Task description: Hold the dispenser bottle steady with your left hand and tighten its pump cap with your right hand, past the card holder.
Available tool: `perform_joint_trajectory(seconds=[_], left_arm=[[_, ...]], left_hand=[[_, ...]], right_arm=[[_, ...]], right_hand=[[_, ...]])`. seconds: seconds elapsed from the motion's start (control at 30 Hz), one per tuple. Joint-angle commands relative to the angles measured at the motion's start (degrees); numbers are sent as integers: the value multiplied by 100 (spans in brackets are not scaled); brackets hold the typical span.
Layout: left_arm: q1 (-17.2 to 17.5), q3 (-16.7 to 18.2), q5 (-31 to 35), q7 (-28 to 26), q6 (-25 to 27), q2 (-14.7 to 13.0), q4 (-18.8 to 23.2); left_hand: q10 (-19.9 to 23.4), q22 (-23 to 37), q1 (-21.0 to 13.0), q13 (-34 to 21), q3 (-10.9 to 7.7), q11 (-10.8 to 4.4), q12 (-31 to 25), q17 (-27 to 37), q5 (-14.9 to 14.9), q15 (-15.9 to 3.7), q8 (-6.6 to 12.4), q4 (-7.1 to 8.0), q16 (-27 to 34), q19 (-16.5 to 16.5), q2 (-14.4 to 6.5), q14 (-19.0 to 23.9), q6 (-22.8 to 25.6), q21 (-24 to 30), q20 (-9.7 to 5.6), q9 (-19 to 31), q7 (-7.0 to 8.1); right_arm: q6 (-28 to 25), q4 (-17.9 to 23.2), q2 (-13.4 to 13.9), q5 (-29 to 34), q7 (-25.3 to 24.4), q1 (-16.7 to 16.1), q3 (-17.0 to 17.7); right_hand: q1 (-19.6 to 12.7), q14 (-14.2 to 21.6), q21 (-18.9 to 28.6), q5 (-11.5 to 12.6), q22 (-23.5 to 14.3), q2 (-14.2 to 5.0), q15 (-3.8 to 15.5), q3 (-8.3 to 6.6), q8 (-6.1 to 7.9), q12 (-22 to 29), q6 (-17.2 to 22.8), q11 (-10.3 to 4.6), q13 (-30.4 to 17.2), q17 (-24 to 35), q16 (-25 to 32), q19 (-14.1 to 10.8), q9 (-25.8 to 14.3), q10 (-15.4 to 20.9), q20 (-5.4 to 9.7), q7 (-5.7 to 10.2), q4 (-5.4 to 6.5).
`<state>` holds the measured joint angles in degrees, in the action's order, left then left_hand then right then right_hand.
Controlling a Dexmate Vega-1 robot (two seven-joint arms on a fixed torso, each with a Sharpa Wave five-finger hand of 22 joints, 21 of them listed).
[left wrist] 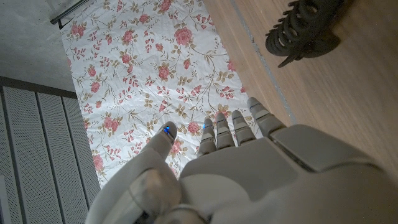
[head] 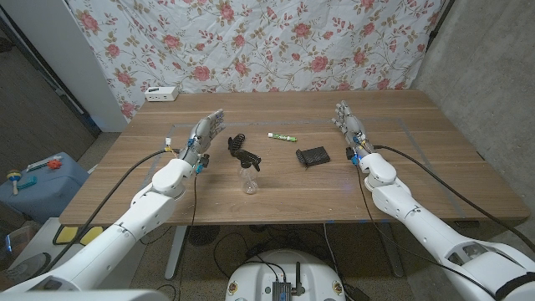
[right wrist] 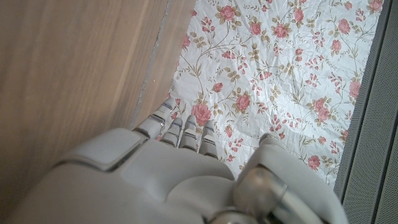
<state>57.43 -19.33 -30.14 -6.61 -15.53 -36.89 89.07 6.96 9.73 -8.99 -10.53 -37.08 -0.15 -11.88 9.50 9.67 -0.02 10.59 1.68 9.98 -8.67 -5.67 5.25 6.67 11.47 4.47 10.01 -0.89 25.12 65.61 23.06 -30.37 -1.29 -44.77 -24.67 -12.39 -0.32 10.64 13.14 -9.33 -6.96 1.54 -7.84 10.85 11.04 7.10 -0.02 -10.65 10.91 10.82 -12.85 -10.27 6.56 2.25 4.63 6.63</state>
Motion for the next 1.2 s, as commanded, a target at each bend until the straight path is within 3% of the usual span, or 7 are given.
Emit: perform_joint_trajectory(seconds=[0.03,0.33,0.83,1.2], left_arm=[[389,263,113,141,-254,-425,275],[723,437,171,355,-388,-786,509],[751,363,419,771,-464,-1116,497],[995,459,848,561,-551,-1354,593]], left_hand=[[28,33,3,-17,39,-52,-6,19,42,-72,6,1,24,20,77,-3,3,-17,-48,9,62],[36,27,6,-15,87,-111,0,8,52,-150,-4,-54,16,12,163,-4,-2,-21,-95,4,141],[22,17,-12,-10,206,-187,21,-1,71,-266,-22,-206,2,21,393,-28,-32,-39,-199,-2,231],[-230,13,-23,-9,393,-286,104,4,128,-394,-65,-392,-40,101,684,-302,-235,-73,-315,-6,376]], right_arm=[[-105,178,-12,156,-330,-65,-36],[-152,406,40,322,-573,-160,-48],[-301,529,-19,321,-805,-247,-36],[-310,410,-137,470,-1056,-172,-76]], right_hand=[[-6,15,14,28,-17,29,130,-6,18,16,53,-17,-20,17,33,-61,-23,16,295,-18,-32],[-7,15,11,31,-17,30,134,-9,16,13,51,-18,-19,16,33,-59,-23,10,292,-16,-39],[-3,8,5,36,-17,27,128,-16,-4,-8,2,-32,-16,15,31,-49,-21,-48,292,-8,-48],[-17,33,10,41,-17,25,151,-27,4,0,23,-21,-14,10,38,-69,-20,-33,302,-34,-66]])
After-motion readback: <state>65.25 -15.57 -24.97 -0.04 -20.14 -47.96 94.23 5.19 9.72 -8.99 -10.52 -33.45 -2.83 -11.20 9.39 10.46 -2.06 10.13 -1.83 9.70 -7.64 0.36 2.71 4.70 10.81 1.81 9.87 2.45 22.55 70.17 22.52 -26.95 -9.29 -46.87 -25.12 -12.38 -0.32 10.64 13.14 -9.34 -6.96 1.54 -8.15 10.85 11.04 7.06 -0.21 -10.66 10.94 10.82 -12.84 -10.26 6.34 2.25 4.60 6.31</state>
